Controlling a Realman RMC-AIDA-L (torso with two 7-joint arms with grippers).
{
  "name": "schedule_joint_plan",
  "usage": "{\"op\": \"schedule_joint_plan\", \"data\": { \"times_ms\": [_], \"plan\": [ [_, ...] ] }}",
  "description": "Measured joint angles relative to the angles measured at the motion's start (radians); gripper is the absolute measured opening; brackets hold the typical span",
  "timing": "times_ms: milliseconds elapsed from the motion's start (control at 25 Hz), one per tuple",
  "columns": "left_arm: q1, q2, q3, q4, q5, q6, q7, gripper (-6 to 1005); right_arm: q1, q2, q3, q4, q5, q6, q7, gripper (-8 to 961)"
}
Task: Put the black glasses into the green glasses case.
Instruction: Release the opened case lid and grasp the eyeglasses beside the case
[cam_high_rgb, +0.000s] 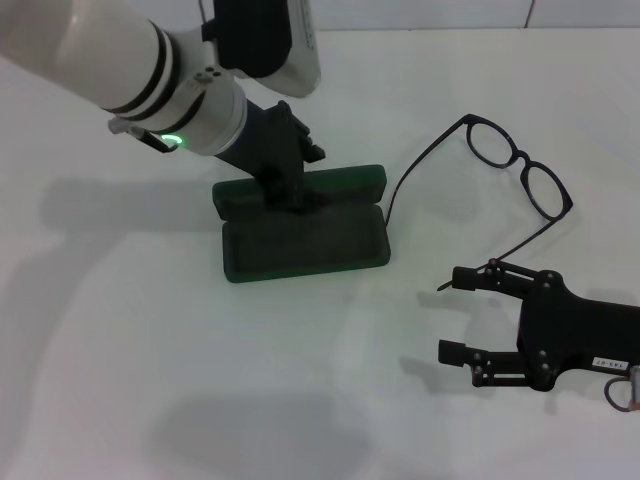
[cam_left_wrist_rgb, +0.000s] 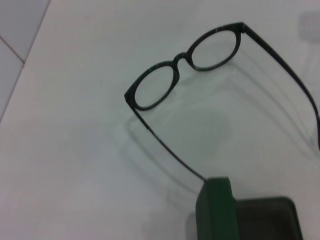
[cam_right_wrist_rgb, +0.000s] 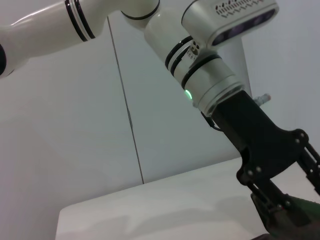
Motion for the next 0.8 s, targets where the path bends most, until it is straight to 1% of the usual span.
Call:
{"op": "schedule_joint_plan", "data": {
  "times_ms": [120,200,280,400,480,520,560,640,760,800],
  "plan": [
    [0.021,0.003,-0.041,0.018,-0.064,0.01,-0.001,369,0.0,0.0,0.0,0.0,0.0,-0.001,0.0,869],
    [0.036,0.003,-0.095,0.024,-0.121,0.03,-0.002,465,0.0,0.0,0.002,0.0,0.0,-0.001,0.0,869],
    [0.058,0.005,-0.179,0.016,-0.197,0.063,0.0,560,-0.001,0.0,0.005,0.0,0.0,-0.002,0.0,869],
    [0.099,0.011,-0.338,-0.064,-0.317,0.102,0.019,682,-0.001,-0.001,0.008,0.0,0.0,-0.004,0.0,869],
    [0.125,0.017,-0.411,-0.131,-0.373,0.118,0.051,755,-0.001,-0.002,0.01,-0.001,0.0,-0.004,0.0,869],
    [0.148,0.023,-0.455,-0.183,-0.415,0.133,0.087,792,-0.001,-0.003,0.01,-0.002,0.0,-0.004,0.0,869],
    [0.166,0.026,-0.483,-0.219,-0.438,0.144,0.121,792,-0.001,-0.003,0.011,-0.003,0.001,-0.004,0.0,869],
    [0.227,0.036,-0.557,-0.317,-0.528,0.192,0.268,791,-0.001,-0.004,0.012,-0.003,0.009,-0.004,0.0,869],
    [0.332,0.041,-0.626,-0.409,-0.643,0.274,0.499,790,-0.001,-0.006,0.012,-0.003,0.024,-0.002,0.0,869],
    [0.368,0.04,-0.635,-0.417,-0.664,0.296,0.555,790,-0.001,-0.008,0.012,-0.004,0.024,-0.002,0.0,869]
  ]
}}
